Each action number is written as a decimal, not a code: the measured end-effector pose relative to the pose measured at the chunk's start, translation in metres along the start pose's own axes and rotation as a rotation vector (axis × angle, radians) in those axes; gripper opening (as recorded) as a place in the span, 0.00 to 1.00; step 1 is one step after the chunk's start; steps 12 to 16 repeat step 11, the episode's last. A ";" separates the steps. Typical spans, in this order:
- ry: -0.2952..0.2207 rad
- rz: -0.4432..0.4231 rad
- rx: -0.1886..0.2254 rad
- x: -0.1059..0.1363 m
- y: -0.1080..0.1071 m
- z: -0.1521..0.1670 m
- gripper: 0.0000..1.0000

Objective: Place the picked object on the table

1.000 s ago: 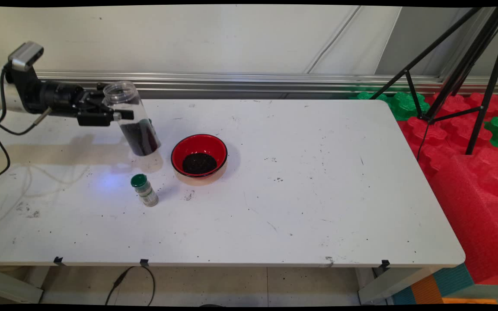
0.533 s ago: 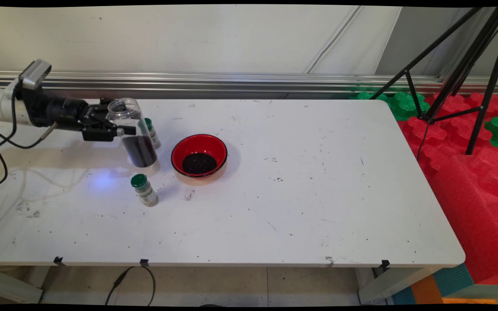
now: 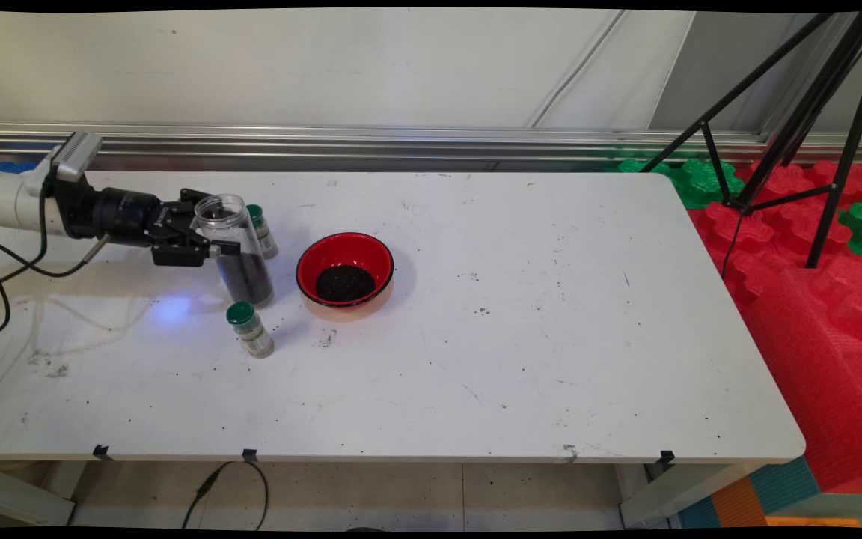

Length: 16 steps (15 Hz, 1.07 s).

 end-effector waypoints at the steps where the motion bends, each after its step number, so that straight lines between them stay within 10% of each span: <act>1: -0.003 0.003 0.000 -0.002 0.000 0.001 0.00; 8: -0.019 0.019 0.001 -0.014 0.001 0.006 0.00; 9: -0.020 0.020 0.001 -0.015 0.001 0.006 1.00; 16: -0.022 0.024 0.001 -0.017 0.001 0.007 1.00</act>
